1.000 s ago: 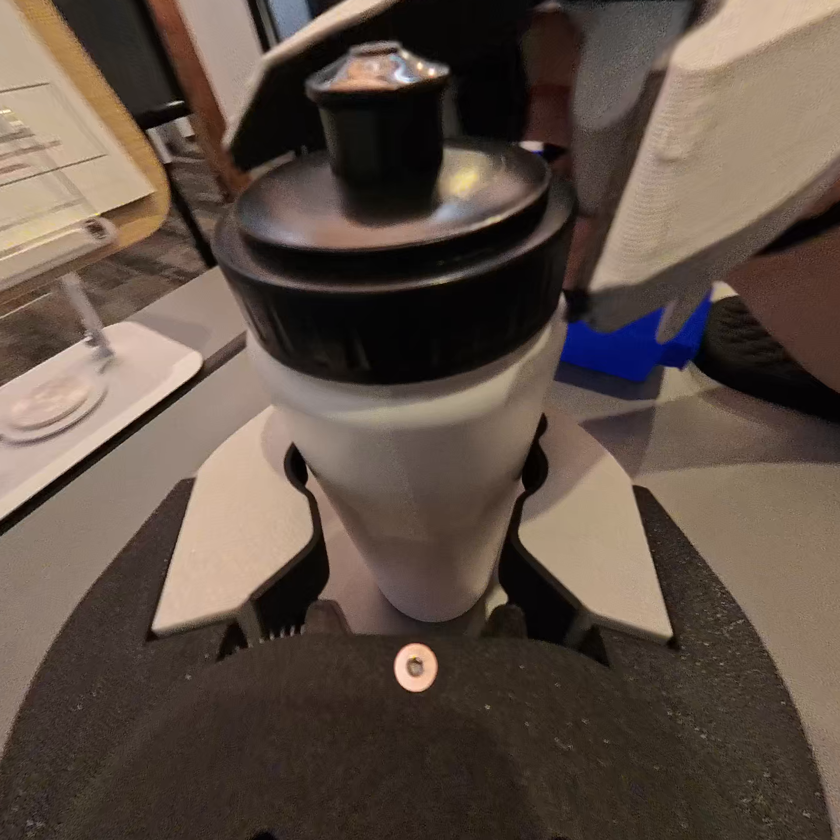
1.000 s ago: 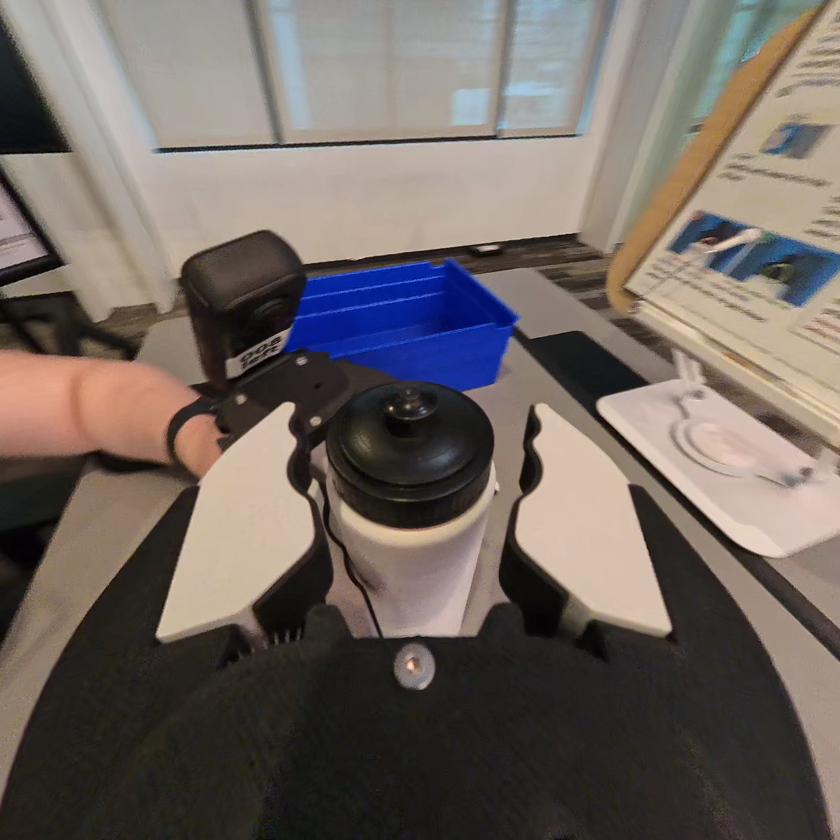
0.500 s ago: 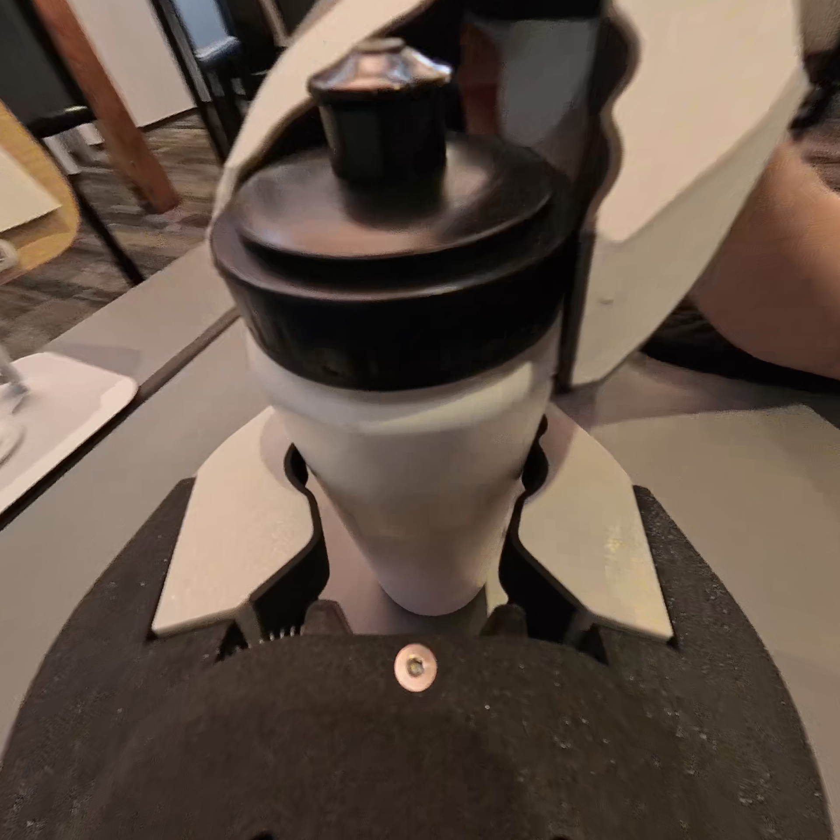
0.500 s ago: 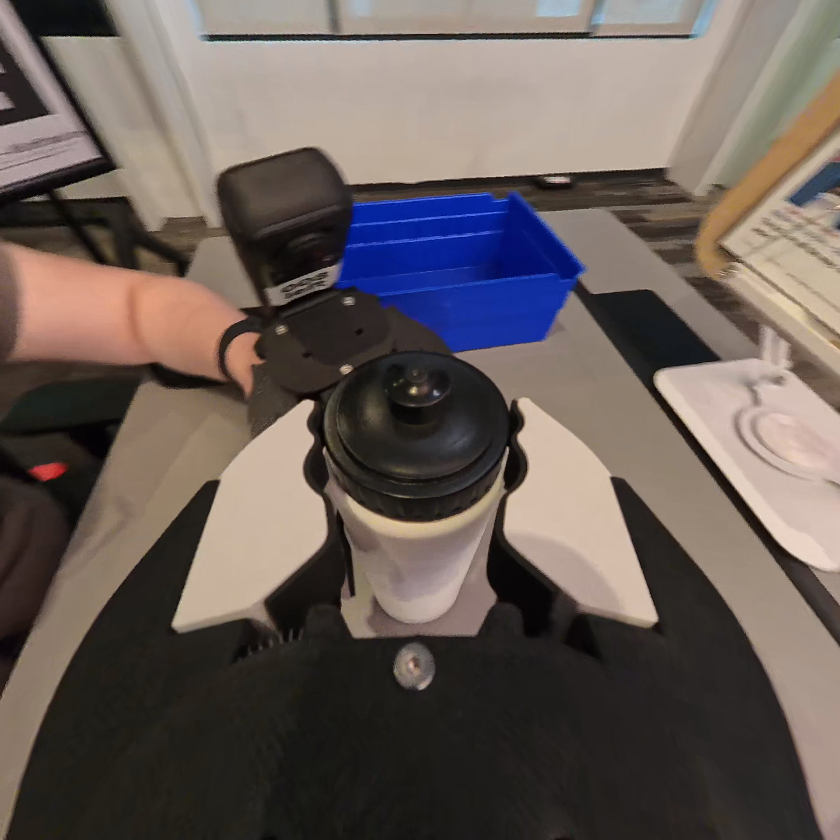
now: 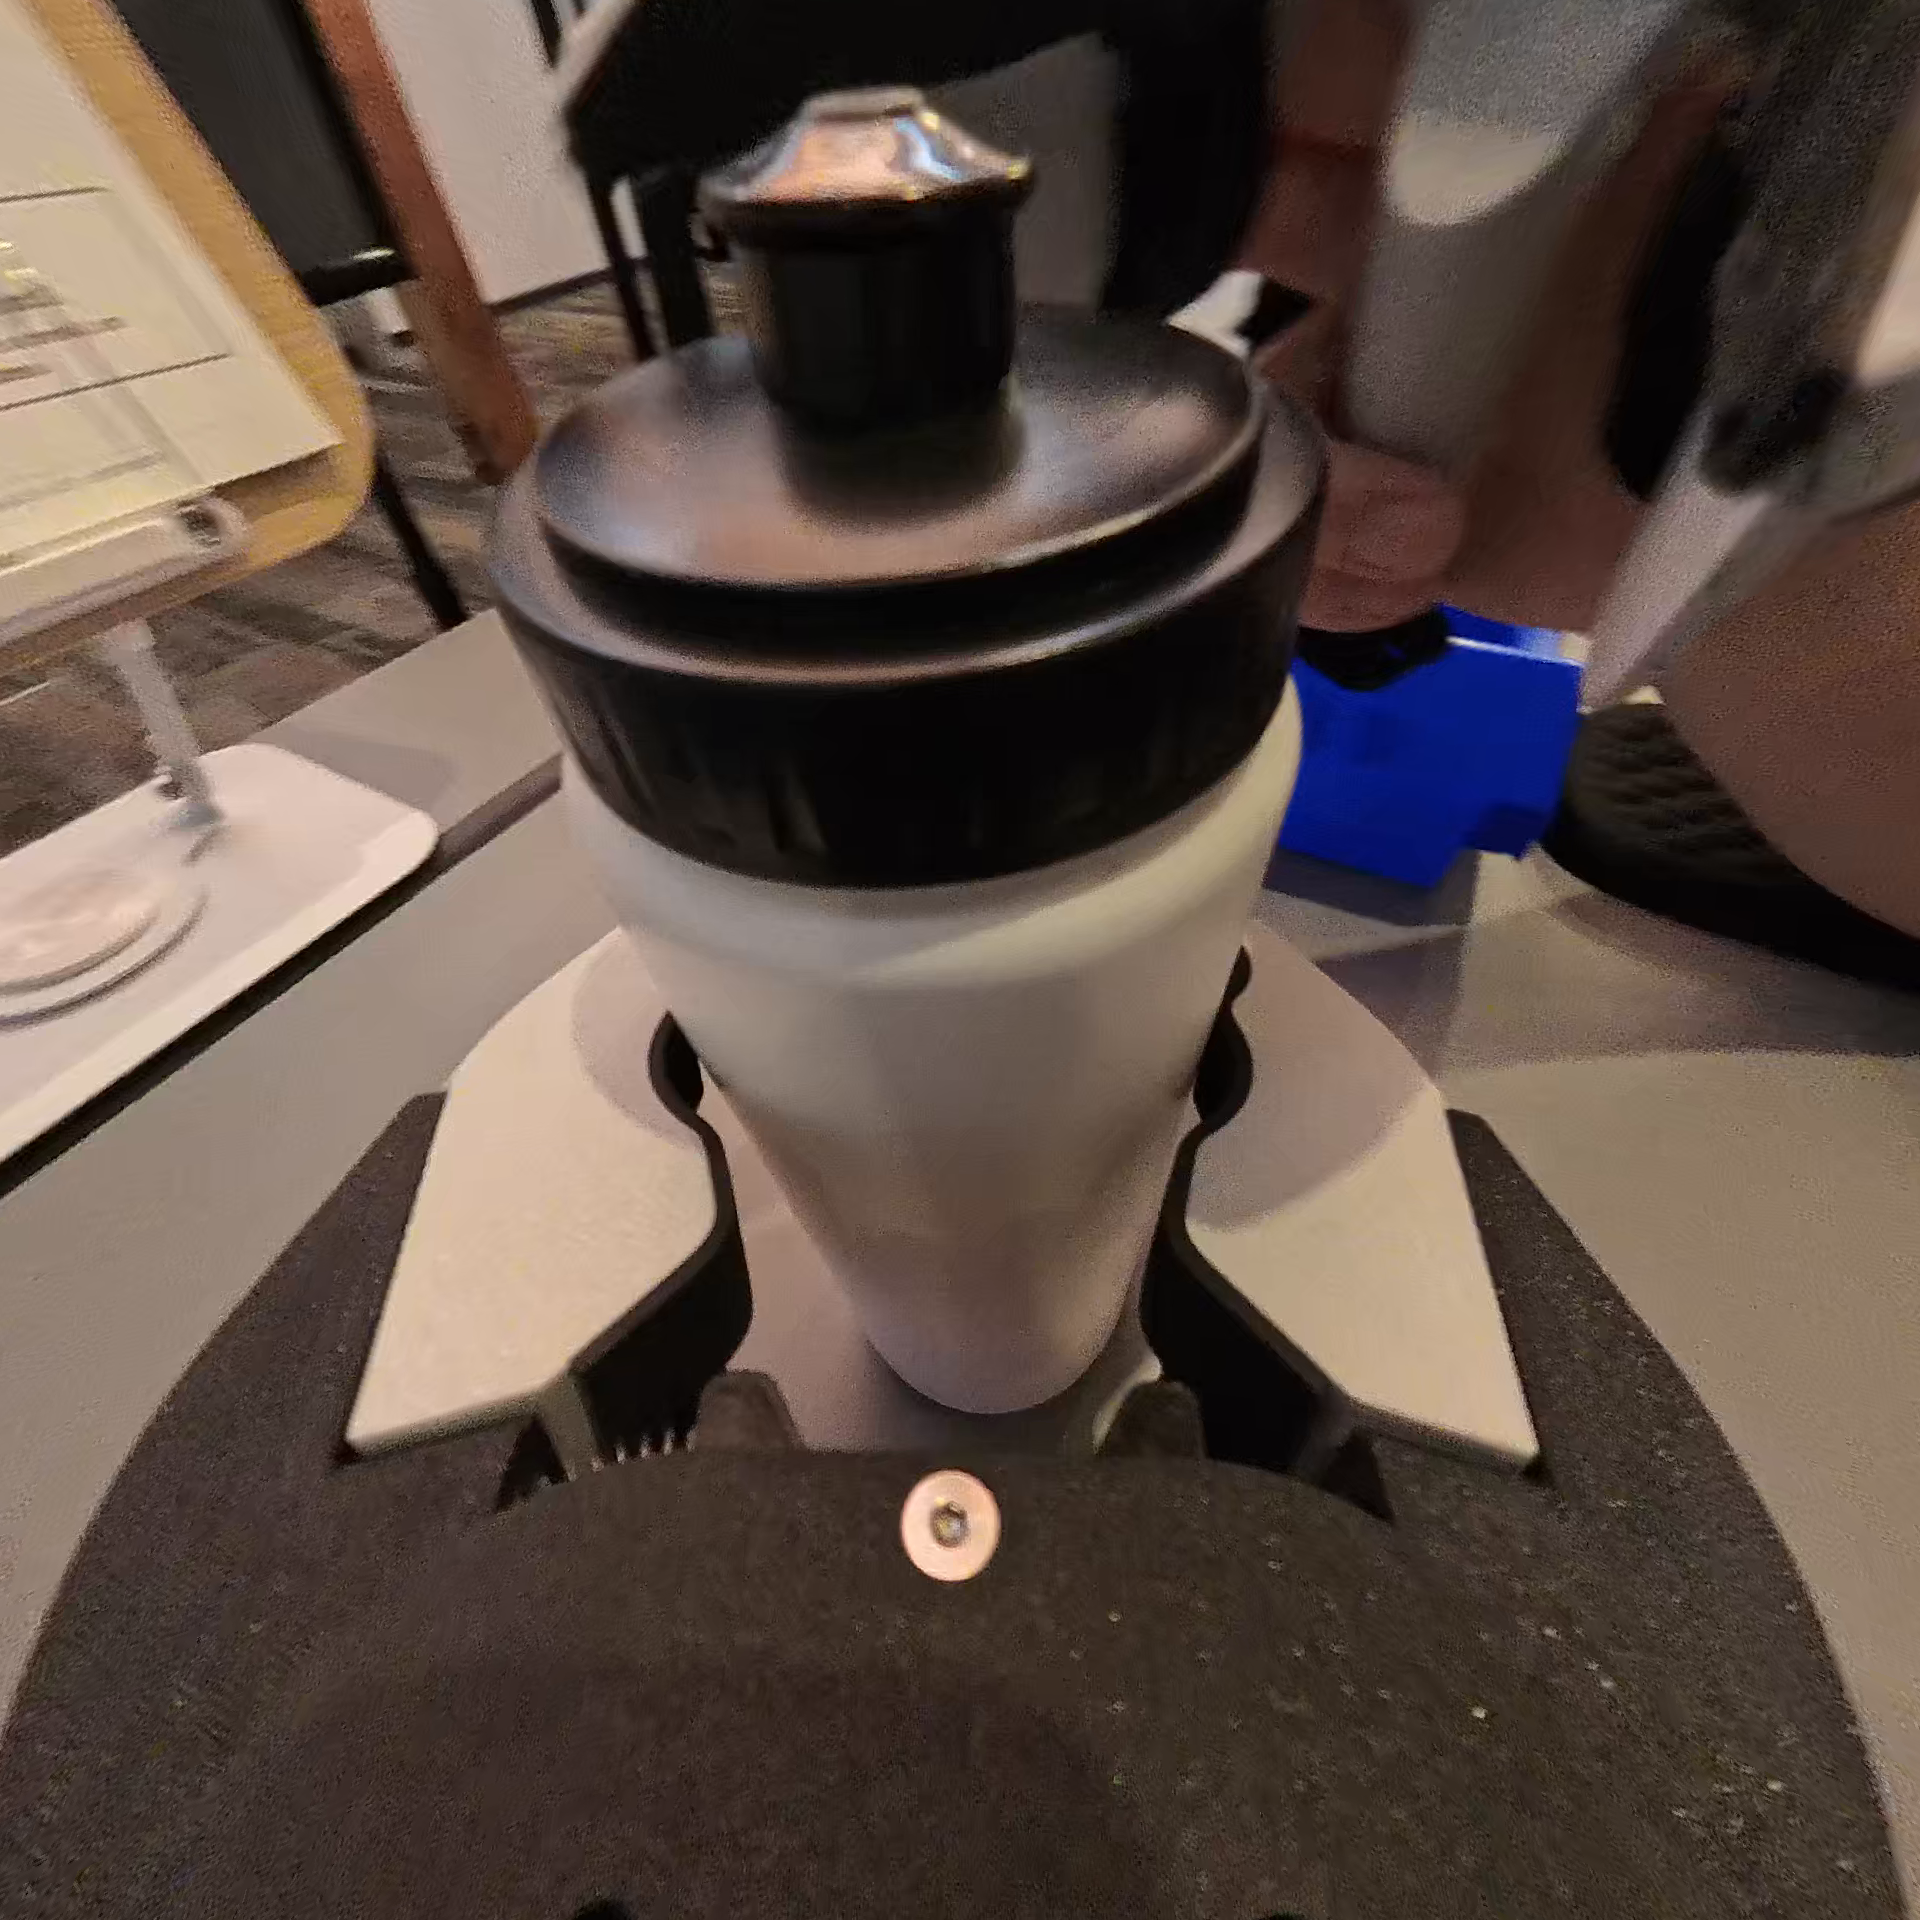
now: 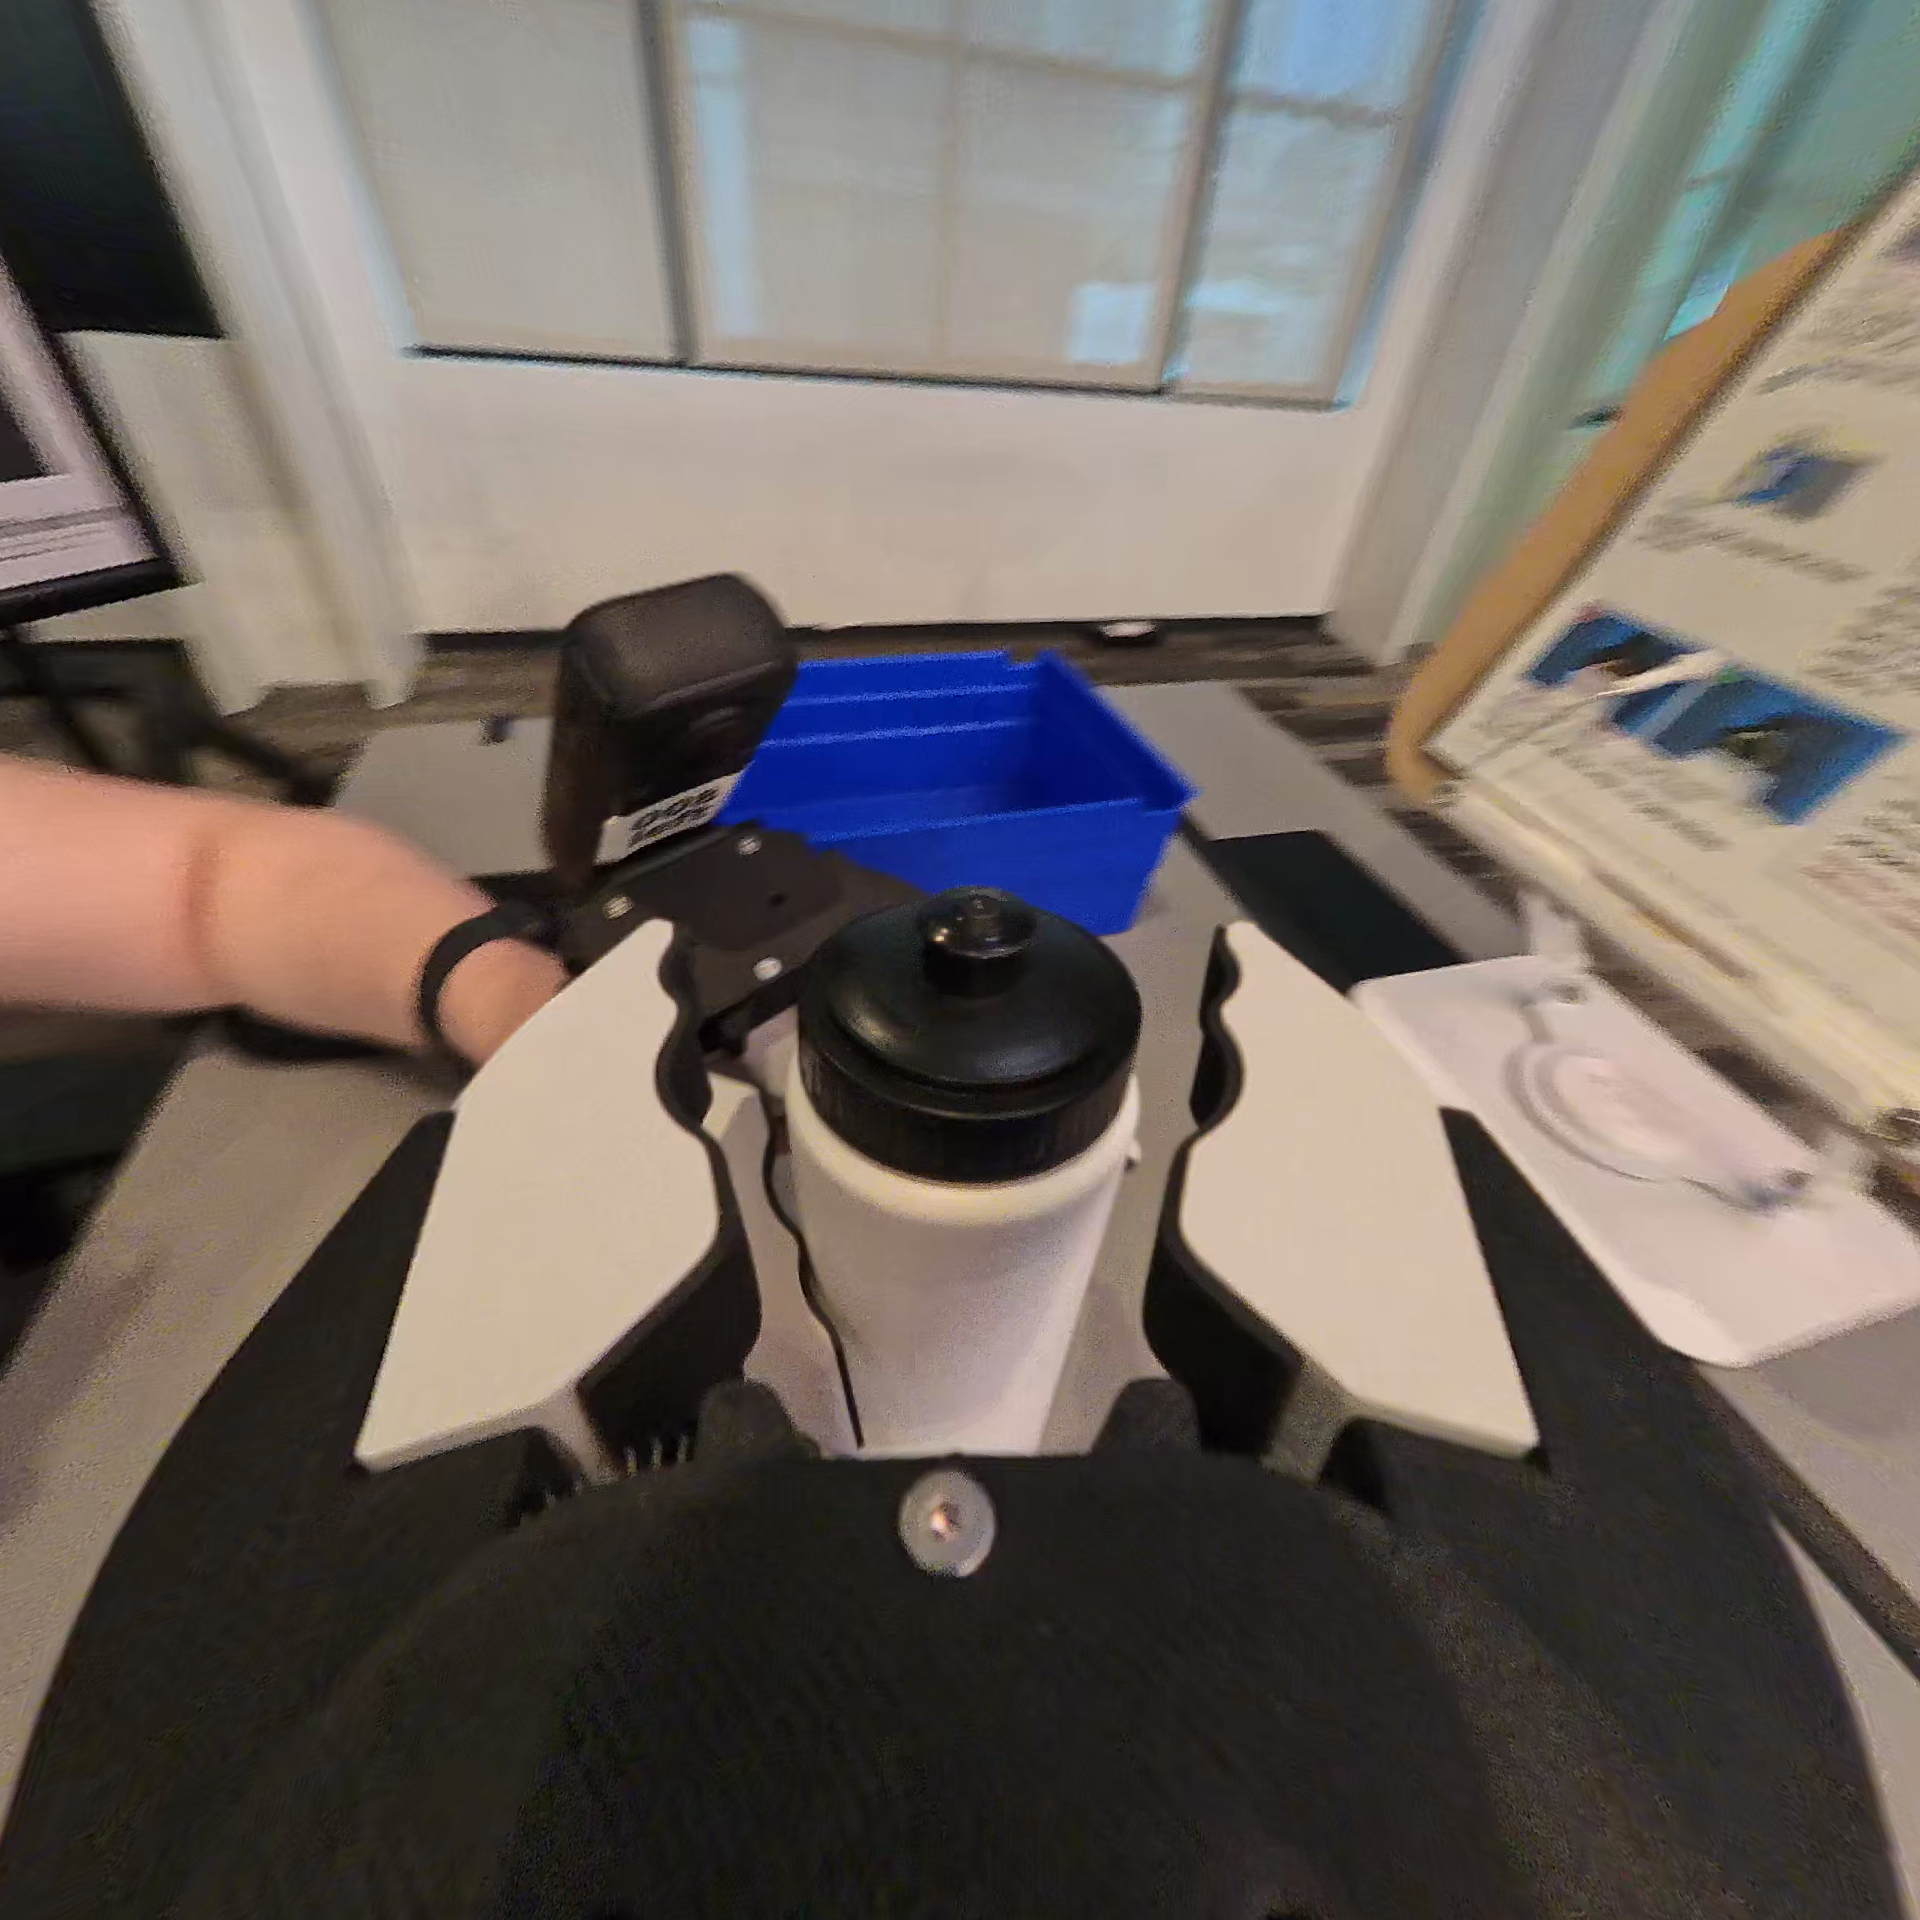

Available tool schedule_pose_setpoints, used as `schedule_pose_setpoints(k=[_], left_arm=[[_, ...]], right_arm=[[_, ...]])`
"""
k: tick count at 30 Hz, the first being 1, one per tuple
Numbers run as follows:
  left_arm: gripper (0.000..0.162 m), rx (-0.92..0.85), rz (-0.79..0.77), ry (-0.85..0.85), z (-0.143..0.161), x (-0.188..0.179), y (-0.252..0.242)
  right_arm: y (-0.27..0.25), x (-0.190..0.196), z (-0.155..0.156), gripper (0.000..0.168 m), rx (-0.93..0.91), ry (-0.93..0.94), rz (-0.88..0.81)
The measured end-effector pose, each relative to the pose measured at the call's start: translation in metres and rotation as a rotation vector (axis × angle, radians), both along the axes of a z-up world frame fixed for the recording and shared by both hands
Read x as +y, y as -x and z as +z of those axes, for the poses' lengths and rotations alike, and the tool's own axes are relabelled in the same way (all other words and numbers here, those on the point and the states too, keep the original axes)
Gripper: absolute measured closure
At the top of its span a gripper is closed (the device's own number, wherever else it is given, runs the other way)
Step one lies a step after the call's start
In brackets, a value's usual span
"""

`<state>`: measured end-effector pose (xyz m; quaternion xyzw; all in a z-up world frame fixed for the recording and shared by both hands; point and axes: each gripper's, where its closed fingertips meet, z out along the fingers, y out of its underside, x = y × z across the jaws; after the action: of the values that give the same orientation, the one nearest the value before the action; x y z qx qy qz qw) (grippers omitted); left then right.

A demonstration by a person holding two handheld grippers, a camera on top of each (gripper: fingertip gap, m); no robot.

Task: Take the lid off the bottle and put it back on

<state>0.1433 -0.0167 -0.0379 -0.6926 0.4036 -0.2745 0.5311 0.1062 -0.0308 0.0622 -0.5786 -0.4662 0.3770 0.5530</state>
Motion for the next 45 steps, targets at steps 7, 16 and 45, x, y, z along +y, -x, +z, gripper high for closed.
schedule_pose_setpoints(k=[7, 16, 45], left_arm=[[0.067, 0.008, 0.083, -0.001, 0.000, 0.010, 0.009], [0.067, 0.045, -0.111, -0.034, -0.001, -0.015, -0.011], [0.067, 0.065, 0.013, -0.021, -0.001, 0.002, 0.005]], right_arm=[[0.008, 0.013, -0.017, 0.077, -0.030, 0.034, -0.248], [-0.006, -0.016, -0.028, 0.093, -0.182, 0.100, 0.209], [-0.006, 0.000, -0.027, 0.101, -0.212, 0.094, 0.019]])
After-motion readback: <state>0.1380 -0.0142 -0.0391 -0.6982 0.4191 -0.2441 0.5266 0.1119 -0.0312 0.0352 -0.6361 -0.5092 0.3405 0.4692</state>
